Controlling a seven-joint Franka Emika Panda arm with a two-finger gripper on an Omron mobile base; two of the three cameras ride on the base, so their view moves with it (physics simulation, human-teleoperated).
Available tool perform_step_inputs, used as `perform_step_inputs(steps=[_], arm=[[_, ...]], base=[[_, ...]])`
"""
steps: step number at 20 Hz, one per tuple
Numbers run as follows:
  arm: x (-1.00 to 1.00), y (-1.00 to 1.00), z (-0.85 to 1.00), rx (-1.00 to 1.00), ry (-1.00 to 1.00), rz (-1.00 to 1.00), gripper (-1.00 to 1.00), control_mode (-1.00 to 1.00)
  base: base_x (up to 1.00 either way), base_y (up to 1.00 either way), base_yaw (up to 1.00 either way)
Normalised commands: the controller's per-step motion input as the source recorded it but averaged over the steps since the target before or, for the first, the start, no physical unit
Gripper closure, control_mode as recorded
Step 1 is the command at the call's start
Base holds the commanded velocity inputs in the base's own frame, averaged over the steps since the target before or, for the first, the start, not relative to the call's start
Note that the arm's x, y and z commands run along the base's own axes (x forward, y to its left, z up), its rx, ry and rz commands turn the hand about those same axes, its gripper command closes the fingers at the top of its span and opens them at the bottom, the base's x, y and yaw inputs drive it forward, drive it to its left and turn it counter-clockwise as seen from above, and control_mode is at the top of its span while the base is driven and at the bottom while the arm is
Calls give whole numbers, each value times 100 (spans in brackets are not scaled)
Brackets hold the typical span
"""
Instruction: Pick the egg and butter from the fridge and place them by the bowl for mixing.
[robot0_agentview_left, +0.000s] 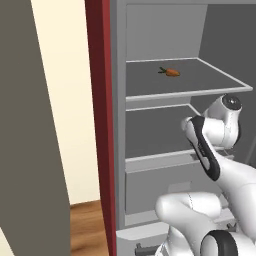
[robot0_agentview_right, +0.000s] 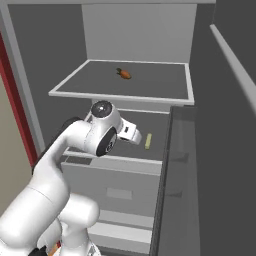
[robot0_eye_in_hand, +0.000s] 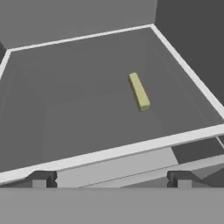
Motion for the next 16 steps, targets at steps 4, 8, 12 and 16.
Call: perform_step_inputs(steps=[4,8,12,16], arm=[[20,-27,-2,-12,20,2,-100,-100],[25,-32,-23,-5,15,2,-100,-100],[36,-22,-32,0,7,2,-100,-100],[41,-18,-28,0,1,3,-100,-100]], base=[[0,0,0],[0,0,0],[0,0,0],[0,0,0]])
